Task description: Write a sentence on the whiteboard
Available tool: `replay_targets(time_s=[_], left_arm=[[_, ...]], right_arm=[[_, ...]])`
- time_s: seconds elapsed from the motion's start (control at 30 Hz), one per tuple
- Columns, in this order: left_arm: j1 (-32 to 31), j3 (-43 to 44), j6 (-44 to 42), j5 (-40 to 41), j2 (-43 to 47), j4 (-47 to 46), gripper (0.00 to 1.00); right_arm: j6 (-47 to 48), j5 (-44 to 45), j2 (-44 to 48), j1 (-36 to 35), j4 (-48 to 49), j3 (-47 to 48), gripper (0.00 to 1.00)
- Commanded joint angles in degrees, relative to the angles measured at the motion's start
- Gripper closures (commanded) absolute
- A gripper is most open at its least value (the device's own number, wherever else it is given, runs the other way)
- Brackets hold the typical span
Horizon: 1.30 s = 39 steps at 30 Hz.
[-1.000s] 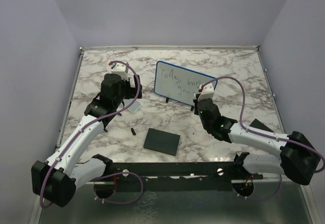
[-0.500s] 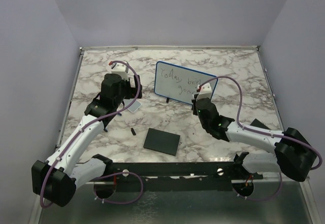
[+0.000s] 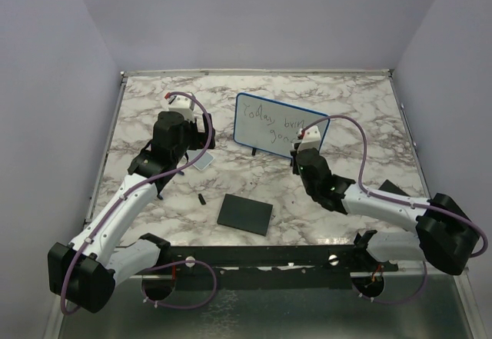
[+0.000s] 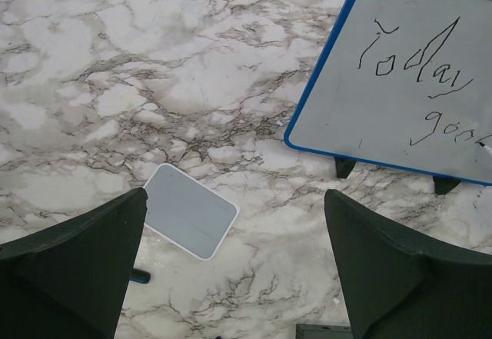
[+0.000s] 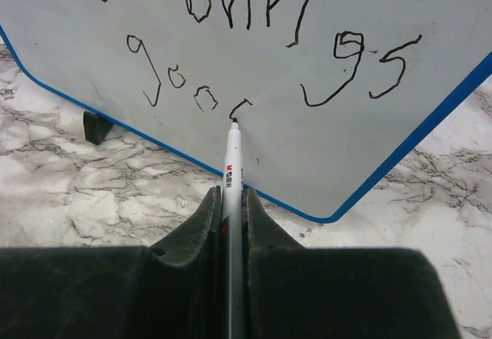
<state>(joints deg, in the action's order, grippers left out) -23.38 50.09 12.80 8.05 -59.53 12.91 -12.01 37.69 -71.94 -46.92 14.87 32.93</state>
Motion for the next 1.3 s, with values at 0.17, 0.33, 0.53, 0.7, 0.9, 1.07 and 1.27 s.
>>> replay_targets(time_s=[0.17,0.33,0.53,0.7,0.9,1.07,1.27], left_arm=[[-0.22,-0.75,-0.19,-0.76,0.29,-0.77,0.01],[-0.23,-0.69,-0.19,-0.68,0.29,-0.76,0.01],[-0.14,-0.70,-0.20,-0.67,0.44,-0.71,0.01],[-0.20,-0.69,-0.22,-0.67,0.60,-0.74,0.01],[-0.19,-0.69,-0.15,-0.75,0.73,-0.69,0.01],[-0.20,-0.69,-0.06,-0.76,0.90,-0.71,0.01],[-0.18,-0.69,-0.07,-0.76,0.90,-0.69,0.01]], right_arm=[[0.29,3.07,2.28,0.33,-1.51,-0.58,1.00],[1.23,3.63,2.59,0.33,-0.54,-0.16,1.00],[3.08,4.80,3.15,0.38,0.35,0.78,1.00],[4.54,5.34,4.33,0.33,0.65,1.41,1.00],[5.59,5.34,4.73,0.33,1.08,2.37,0.99],[5.86,5.53,5.00,0.33,1.08,2.67,1.00],[4.62,5.64,4.75,0.33,0.18,1.79,1.00]])
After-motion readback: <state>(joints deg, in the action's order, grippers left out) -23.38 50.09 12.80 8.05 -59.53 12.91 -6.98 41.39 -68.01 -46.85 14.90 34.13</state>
